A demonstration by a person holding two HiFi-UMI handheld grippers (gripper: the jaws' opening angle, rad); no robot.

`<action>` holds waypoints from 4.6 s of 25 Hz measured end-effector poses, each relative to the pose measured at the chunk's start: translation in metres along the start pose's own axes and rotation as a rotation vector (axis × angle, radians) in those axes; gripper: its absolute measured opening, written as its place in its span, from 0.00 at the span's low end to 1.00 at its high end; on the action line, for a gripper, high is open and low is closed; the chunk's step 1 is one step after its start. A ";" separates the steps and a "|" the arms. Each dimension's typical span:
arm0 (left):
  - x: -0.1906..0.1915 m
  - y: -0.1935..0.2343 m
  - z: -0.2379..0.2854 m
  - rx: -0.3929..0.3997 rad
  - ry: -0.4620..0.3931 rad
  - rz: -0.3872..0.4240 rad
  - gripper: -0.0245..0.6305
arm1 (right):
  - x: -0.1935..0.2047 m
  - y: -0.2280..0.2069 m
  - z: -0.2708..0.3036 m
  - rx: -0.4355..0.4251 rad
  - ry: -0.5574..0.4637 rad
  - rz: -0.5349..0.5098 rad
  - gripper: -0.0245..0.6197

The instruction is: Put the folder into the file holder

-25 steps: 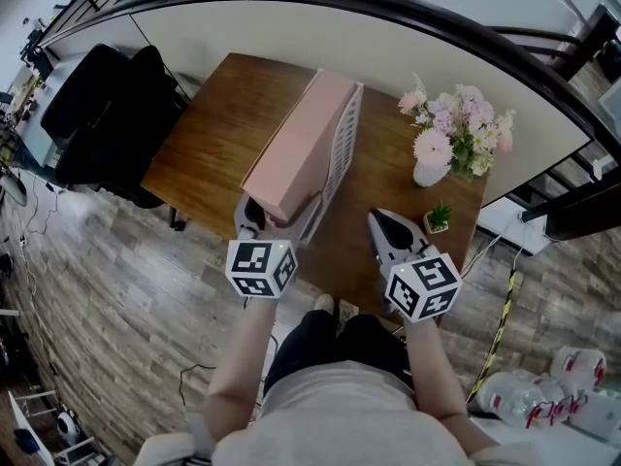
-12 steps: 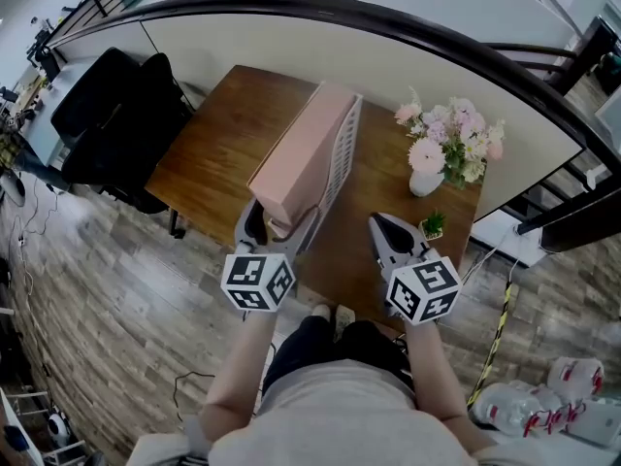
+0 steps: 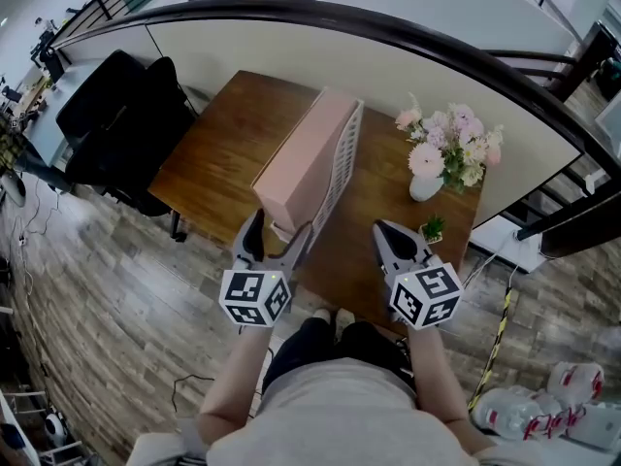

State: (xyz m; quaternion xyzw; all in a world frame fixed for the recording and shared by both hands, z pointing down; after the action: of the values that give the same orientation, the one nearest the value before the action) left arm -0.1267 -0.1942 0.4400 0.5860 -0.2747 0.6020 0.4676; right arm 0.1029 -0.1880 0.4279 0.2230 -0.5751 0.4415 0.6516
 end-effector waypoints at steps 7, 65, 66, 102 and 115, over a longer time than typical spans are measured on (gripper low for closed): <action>0.007 -0.021 -0.011 0.063 -0.002 0.016 0.50 | 0.004 0.004 -0.005 -0.004 0.001 0.001 0.05; 0.007 -0.077 0.037 0.406 0.150 0.032 0.06 | 0.009 0.020 -0.001 -0.116 0.033 -0.028 0.05; 0.008 -0.078 0.037 0.407 0.150 0.028 0.06 | 0.009 0.020 -0.001 -0.120 0.033 -0.030 0.05; 0.010 -0.082 0.035 0.397 0.143 0.013 0.06 | 0.002 0.032 -0.012 -0.197 -0.042 -0.084 0.05; 0.011 -0.082 0.037 0.405 0.148 0.019 0.06 | 0.001 0.030 -0.013 -0.181 -0.047 -0.087 0.05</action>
State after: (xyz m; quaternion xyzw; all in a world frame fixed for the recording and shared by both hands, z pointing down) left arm -0.0360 -0.1898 0.4387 0.6196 -0.1185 0.6908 0.3534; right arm 0.0852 -0.1623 0.4190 0.1985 -0.6175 0.3536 0.6740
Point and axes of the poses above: the fingertips, and each gripper's own axes: z forward along the fingers, y to its left, x out of its underside, the point moved 7 cm from there along -z, backward along the fingers, and after that the axes turned 2 degrees about x, right-handed, at the moved point
